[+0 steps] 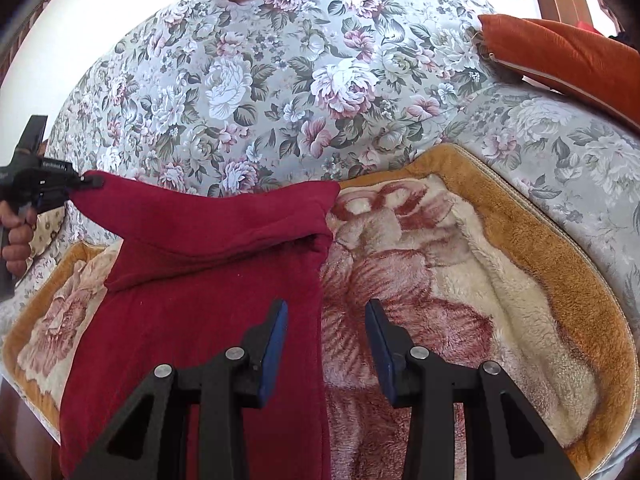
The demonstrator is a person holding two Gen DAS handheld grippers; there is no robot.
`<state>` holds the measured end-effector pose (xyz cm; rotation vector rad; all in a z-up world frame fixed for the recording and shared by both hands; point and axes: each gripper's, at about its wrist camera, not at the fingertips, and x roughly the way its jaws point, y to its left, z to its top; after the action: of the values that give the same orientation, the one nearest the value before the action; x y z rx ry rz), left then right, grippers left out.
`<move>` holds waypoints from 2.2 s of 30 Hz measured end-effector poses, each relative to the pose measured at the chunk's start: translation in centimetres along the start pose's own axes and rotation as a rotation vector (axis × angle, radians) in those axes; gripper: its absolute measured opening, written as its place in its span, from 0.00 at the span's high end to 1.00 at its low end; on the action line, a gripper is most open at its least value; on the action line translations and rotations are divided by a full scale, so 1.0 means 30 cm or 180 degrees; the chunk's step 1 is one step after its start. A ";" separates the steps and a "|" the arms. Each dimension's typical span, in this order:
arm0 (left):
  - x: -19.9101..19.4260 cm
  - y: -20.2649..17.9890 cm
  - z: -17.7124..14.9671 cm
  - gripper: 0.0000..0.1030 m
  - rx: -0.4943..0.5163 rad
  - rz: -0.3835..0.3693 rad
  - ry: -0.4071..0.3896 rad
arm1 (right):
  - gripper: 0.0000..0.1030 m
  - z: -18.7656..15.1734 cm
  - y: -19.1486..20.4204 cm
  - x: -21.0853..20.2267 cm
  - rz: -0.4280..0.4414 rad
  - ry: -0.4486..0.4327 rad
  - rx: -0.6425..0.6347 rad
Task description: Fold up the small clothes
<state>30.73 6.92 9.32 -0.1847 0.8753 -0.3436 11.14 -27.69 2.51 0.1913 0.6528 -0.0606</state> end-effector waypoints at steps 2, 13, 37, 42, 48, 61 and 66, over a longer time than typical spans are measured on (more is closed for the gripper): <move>0.050 0.035 -0.032 0.96 -0.0057 0.0045 0.0096 | 0.63 0.002 0.005 0.004 -0.0007 0.0021 -0.0028; 0.245 0.192 -0.208 0.95 -0.0295 0.0330 0.0202 | 0.63 0.327 0.060 0.302 0.0372 0.0300 -0.0752; 0.306 0.163 -0.263 0.87 -0.0077 0.0581 -0.0148 | 0.62 0.269 0.043 0.558 0.0420 0.0626 -0.1064; 0.324 0.115 -0.263 0.60 -0.0010 0.0642 -0.0303 | 0.62 0.360 0.034 0.511 0.0516 0.0513 -0.0949; 0.326 0.075 -0.279 0.53 0.0126 0.0699 -0.0351 | 0.62 0.502 0.110 0.643 0.0720 0.0666 -0.0761; 0.289 0.142 -0.279 0.53 -0.0231 0.0243 -0.0460 | 0.61 0.483 0.055 0.714 0.0173 0.0805 -0.0808; 0.293 0.137 -0.279 0.53 -0.0201 0.0287 -0.0458 | 0.61 0.399 0.136 0.503 0.0640 0.0613 -0.1153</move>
<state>30.33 7.35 -3.48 -0.2248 0.7501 -0.2159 30.73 -25.97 3.28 -0.0890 0.8211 0.2713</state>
